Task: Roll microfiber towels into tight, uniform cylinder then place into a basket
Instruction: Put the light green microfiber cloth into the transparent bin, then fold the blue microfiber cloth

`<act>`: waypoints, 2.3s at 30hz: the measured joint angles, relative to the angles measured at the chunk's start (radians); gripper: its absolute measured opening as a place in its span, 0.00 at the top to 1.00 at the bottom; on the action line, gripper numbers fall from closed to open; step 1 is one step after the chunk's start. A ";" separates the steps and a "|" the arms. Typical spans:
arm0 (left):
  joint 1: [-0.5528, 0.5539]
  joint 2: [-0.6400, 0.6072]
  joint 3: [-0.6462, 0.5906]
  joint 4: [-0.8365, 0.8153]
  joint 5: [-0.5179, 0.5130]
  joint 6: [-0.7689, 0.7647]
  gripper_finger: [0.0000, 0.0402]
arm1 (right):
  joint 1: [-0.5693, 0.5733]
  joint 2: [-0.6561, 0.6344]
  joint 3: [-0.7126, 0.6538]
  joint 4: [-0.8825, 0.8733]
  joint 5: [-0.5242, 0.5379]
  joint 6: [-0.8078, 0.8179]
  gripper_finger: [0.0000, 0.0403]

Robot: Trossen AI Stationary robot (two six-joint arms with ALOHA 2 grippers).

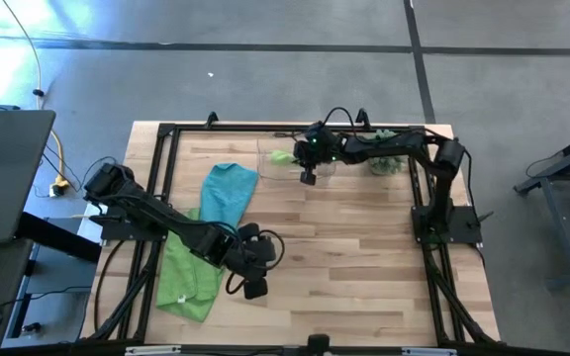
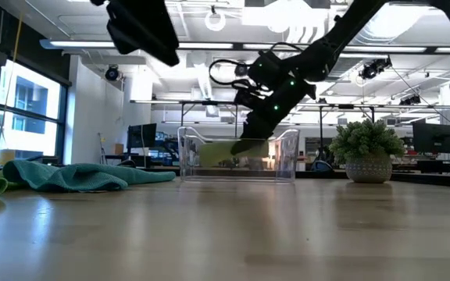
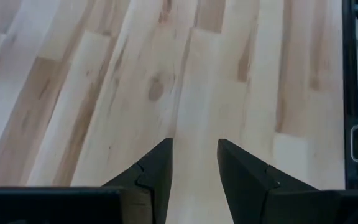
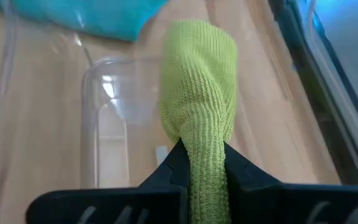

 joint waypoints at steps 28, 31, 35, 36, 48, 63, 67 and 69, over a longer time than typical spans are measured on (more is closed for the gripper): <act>-0.001 -0.043 -0.001 -0.009 -0.034 -0.013 0.71 | -0.030 0.029 0.086 -0.120 0.002 -0.034 0.52; -0.001 -0.043 -0.001 -0.009 -0.032 -0.007 0.71 | -0.030 0.037 0.139 -0.239 0.008 -0.041 0.52; 0.000 -0.043 -0.001 -0.014 -0.033 0.005 0.71 | -0.032 0.028 0.246 -0.317 -0.004 -0.040 0.52; 0.003 -0.043 -0.001 -0.020 -0.034 0.006 0.71 | -0.032 0.028 0.277 -0.356 -0.005 -0.040 0.52; 0.129 -0.045 -0.005 -0.431 -0.251 -0.097 0.71 | -0.027 -0.029 0.640 -0.979 -0.039 -0.029 0.52; 0.412 -0.044 -0.412 -0.248 -0.057 -0.141 0.71 | 0.218 -0.418 0.460 -1.125 -0.127 0.218 0.52; 0.424 -0.050 -0.467 -0.106 -0.032 -0.153 0.71 | 0.339 -0.521 0.317 -1.035 -0.126 0.320 0.52; 0.412 -0.049 -0.473 -0.034 -0.016 -0.166 0.71 | 0.405 -0.567 0.243 -0.989 -0.125 0.371 0.52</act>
